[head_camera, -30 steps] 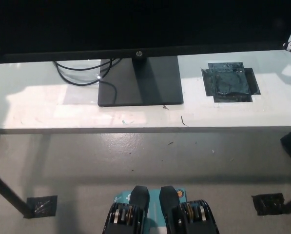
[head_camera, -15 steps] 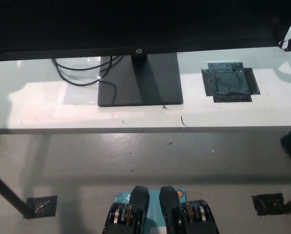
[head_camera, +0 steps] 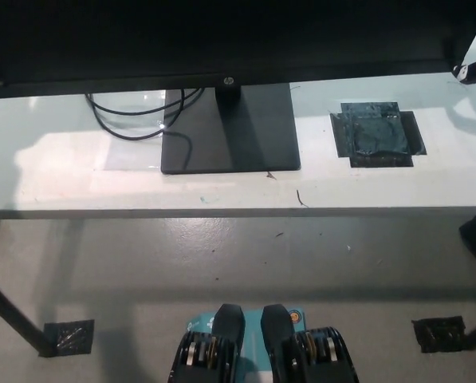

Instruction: The monitor is placed at the center of the table and the robot uses both its hand to grab the left and right sides of the monitor to tilt the angle of the monitor downwards

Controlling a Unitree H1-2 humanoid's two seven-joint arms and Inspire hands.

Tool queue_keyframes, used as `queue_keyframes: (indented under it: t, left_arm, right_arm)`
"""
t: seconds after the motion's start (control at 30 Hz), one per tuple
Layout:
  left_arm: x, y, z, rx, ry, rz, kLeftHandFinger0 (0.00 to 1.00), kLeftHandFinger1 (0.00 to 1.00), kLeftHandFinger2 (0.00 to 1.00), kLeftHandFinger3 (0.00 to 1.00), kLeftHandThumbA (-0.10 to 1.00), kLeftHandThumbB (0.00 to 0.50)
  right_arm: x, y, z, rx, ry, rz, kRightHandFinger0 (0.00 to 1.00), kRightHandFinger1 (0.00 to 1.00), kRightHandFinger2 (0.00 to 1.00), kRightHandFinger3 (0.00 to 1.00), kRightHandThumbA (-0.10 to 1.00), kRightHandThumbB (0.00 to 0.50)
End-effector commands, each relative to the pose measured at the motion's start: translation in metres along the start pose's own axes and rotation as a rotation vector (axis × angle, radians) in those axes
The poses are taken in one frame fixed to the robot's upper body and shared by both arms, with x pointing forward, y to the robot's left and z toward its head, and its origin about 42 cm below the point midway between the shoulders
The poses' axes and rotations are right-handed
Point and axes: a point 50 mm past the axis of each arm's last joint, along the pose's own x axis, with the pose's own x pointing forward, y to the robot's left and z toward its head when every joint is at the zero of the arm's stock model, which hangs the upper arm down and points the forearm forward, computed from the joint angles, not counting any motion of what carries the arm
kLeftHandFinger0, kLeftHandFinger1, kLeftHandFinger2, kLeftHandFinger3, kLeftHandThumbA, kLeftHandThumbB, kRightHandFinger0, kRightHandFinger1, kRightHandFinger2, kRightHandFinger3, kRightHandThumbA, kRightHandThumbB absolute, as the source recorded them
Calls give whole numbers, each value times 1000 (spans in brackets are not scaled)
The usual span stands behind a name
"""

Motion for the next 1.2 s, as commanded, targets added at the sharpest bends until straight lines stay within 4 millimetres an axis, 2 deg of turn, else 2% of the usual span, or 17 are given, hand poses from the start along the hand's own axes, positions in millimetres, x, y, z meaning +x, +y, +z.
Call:
queue_keyframes:
  t: [0.0,0.07,0.23,0.27,0.47,0.53,0.6,0.63,0.67,0.7,0.73,0.77,0.83,0.93,1.03,1.13,1.17]
  left_arm:
    - [8,92,-16,-74,222,378,1000,1000,1000,1000,918,452]
    - [6,71,-15,-176,202,364,1000,1000,1000,1000,980,448]
    - [-8,21,-22,-450,192,351,1000,1000,1000,1000,951,410]
    - [-15,6,-27,-526,199,373,1000,1000,1000,1000,939,423]
    - [-51,-49,-51,-685,216,344,1000,1000,1000,1000,1000,434]
    - [-65,-56,-59,-774,201,370,1000,1000,1000,1000,982,414]
    - [-82,-62,-63,-965,142,404,1000,1000,1000,1000,843,413]
    - [-96,-61,-63,-1077,84,427,1000,1000,1000,1000,829,363]
    - [-112,-59,-60,-1116,29,474,1000,1000,1000,1000,841,329]
    - [-114,-57,-59,-1134,16,486,1000,1000,1000,1000,844,323]
    - [-130,-59,-55,-1154,-18,542,1000,1000,1000,1000,934,343]
    - [-143,-59,-50,-1172,-26,571,1000,1000,1000,1000,1000,370]
    - [-175,-57,-37,-1207,-54,659,1000,1000,1000,1000,1000,392]
    - [-201,-58,-20,-1246,-90,735,1000,1000,1000,1000,1000,419]
    - [-232,-61,0,-1305,-116,773,1000,1000,1000,1000,1000,412]
    - [-261,-63,38,-1421,-187,810,1000,1000,1000,1000,1000,371]
    - [-272,-63,55,-1442,-223,833,1000,1000,1000,1000,1000,346]
  right_arm:
    - [-3,-80,86,66,-378,-477,1000,1000,1000,1000,578,500]
    - [-9,-69,73,120,-430,-478,1000,1000,1000,1000,580,500]
    - [-30,-51,25,215,-459,-469,1000,1000,1000,1000,561,500]
    - [-40,-54,12,208,-455,-454,1000,1000,1000,1000,646,500]
    - [-97,-65,-43,243,-459,-340,1000,1000,1000,1000,783,500]
    - [-116,-72,-56,271,-456,-319,1000,1000,1000,1000,786,500]
    - [-138,-74,-70,377,-480,-336,1000,1000,1000,1000,719,500]
    - [-152,-73,-76,457,-509,-377,1000,1000,1000,1000,659,500]
    - [-165,-68,-83,549,-547,-427,1000,1000,1000,1000,609,484]
    - [-170,-68,-85,572,-553,-438,1000,1000,1000,1000,588,487]
    - [-182,-61,-92,631,-565,-490,1000,1000,1000,1000,620,483]
    - [-191,-55,-95,663,-579,-530,1000,1000,1000,1000,620,483]
    - [-214,-41,-99,702,-579,-607,1000,1000,1000,1000,680,500]
    - [-237,-25,-99,714,-586,-656,1000,1000,1000,1000,751,498]
    - [-261,-3,-96,729,-587,-727,1000,1000,1000,1000,856,500]
    - [-287,27,-76,825,-708,-769,1000,1000,1000,1000,920,454]
    - [-296,40,-60,851,-751,-791,1000,1000,1000,1000,940,491]
